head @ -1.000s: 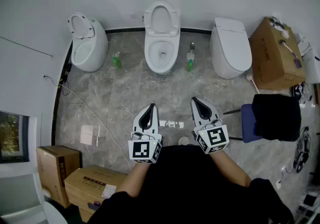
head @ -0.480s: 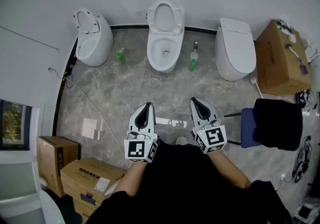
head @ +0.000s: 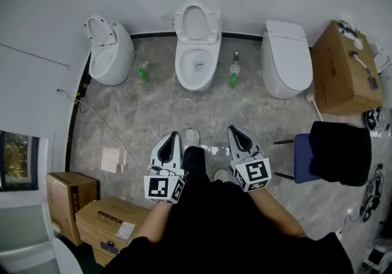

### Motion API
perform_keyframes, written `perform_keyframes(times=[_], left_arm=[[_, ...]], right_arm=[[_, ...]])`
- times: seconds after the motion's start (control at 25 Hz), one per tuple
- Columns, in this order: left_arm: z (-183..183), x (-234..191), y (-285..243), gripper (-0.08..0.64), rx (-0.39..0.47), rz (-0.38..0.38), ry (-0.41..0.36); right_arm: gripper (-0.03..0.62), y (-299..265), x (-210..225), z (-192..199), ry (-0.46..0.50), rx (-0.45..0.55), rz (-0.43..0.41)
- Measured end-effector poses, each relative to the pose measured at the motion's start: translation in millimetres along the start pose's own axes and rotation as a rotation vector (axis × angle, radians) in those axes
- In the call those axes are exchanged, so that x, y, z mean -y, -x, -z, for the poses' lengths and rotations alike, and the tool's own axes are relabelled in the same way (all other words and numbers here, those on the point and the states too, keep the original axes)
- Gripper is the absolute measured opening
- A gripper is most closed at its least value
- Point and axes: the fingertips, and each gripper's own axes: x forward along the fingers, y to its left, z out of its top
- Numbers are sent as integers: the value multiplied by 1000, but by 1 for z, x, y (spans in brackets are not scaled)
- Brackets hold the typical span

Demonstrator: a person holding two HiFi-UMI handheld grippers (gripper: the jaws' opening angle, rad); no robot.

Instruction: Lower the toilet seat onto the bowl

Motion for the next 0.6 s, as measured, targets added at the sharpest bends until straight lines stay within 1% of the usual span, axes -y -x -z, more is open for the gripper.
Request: perform_keyframes(times=[0.2, 0.4, 0.6], left_arm=[[7, -19, -33, 14, -13, 40, 16], [7, -48, -80, 14, -16, 60, 34], [14, -99, -138, 14, -65, 50, 54]], right_arm=[[31, -27, 12, 2, 6, -25, 34], [31, -72, 30, -6, 29, -48, 57], [31, -140, 33, -12, 72, -101, 25]])
